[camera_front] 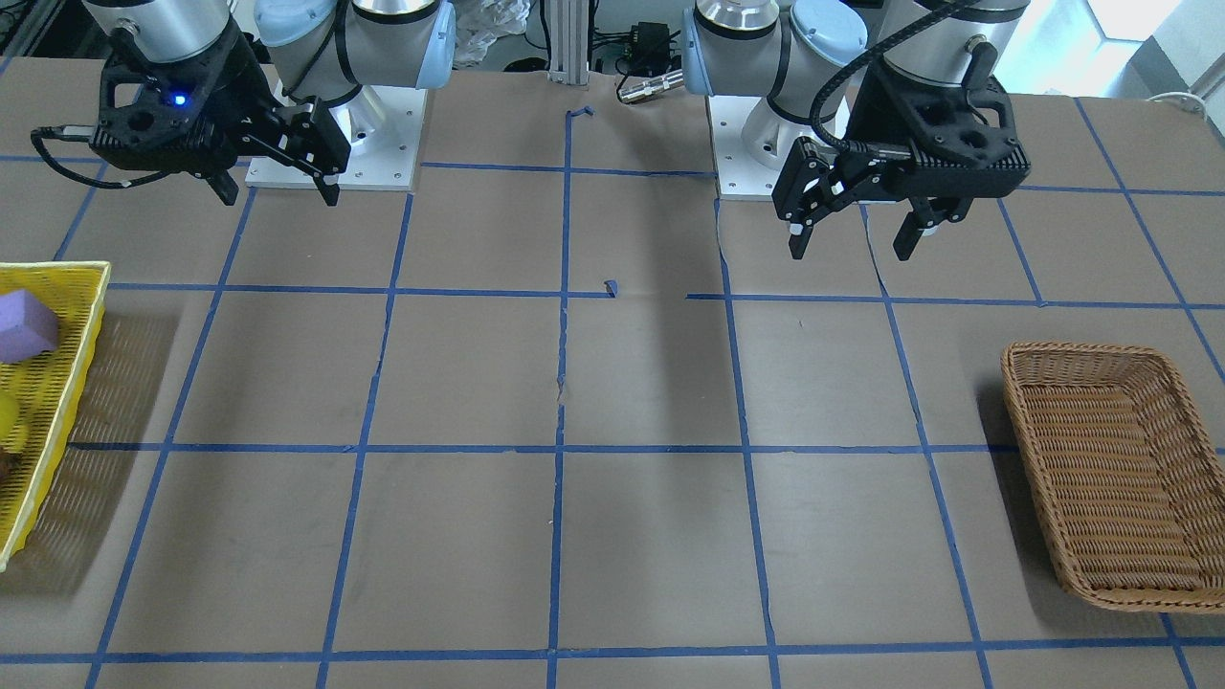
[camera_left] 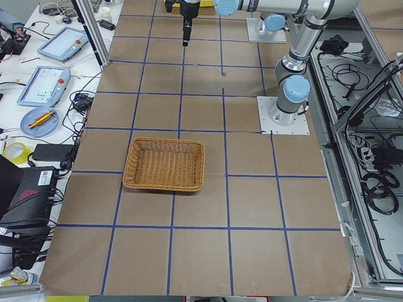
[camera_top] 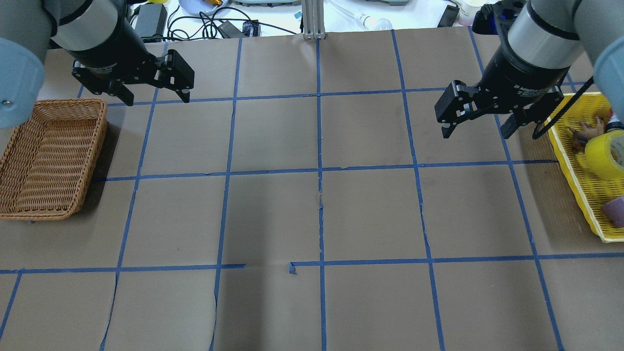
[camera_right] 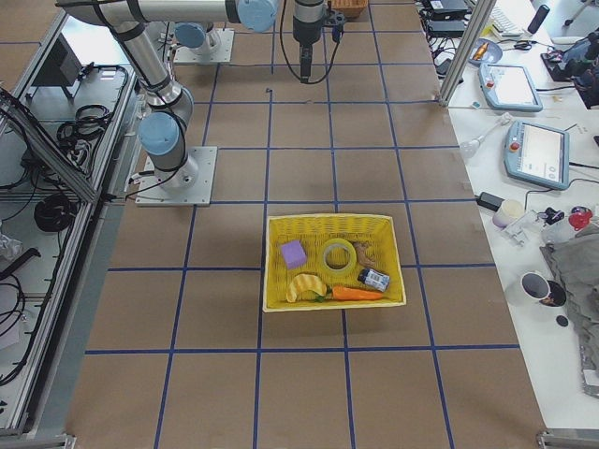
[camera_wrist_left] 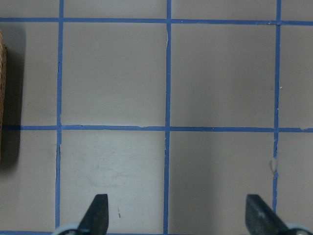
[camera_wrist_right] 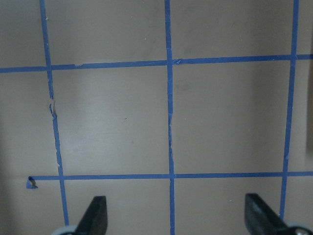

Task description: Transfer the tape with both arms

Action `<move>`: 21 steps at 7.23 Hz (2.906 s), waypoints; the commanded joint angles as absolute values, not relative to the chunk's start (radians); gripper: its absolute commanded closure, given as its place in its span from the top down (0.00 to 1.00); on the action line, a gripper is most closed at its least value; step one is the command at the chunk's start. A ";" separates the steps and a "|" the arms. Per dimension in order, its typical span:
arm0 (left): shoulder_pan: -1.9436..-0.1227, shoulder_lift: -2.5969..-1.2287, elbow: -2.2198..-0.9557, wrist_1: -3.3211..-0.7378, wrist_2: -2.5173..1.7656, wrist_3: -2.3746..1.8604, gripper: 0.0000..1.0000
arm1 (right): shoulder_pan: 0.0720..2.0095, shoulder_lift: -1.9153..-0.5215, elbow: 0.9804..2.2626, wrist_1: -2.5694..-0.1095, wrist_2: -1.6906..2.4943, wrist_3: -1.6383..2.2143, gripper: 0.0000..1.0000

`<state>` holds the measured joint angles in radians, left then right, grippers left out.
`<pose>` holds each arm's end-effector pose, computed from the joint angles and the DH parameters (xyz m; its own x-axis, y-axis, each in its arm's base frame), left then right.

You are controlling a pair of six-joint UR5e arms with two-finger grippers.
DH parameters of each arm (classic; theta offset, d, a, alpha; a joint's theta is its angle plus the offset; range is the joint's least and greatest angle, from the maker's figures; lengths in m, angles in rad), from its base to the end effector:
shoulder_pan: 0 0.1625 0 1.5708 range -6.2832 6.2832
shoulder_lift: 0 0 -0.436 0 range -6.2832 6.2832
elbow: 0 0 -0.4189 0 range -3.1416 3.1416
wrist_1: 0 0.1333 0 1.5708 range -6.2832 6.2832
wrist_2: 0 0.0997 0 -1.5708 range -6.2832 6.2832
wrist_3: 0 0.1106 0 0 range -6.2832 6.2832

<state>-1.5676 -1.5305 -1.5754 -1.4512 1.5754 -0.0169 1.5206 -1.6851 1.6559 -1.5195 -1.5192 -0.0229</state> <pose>-0.1311 -0.5171 0.5192 -0.9998 -0.0206 -0.0019 -0.0201 0.9878 -0.1547 0.1154 -0.4726 0.4953 -0.9982 0.0284 -0.0520 0.0273 0.9994 0.0209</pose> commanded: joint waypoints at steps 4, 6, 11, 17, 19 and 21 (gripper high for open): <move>-1.568 -1.531 -1.575 -1.450 1.574 -0.017 1.00 | 1.520 -1.681 1.666 -1.528 -1.529 -0.021 1.00; -1.568 -1.531 -1.575 -1.451 1.575 -0.017 1.00 | 1.520 -1.680 1.667 -1.526 -1.516 -0.021 1.00; -1.568 -1.529 -1.577 -1.453 1.575 -0.017 1.00 | 1.520 -1.678 1.667 -1.531 -1.528 -0.021 1.00; -1.569 -1.537 -1.575 -1.450 1.571 -0.017 1.00 | 1.508 -1.669 1.667 -1.559 -1.612 -0.009 1.00; -1.568 -1.537 -1.575 -1.425 1.565 -0.018 1.00 | 1.519 -1.667 1.672 -1.551 -1.592 -0.008 1.00; -1.568 -1.545 -1.575 -1.424 1.565 -0.018 1.00 | 1.522 -1.669 1.683 -1.551 -1.592 -0.008 1.00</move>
<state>-1.5679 -1.5399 -1.5754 -1.4259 1.5652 -0.0183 1.5190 -1.6684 1.6767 -1.5512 -1.5934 -0.0079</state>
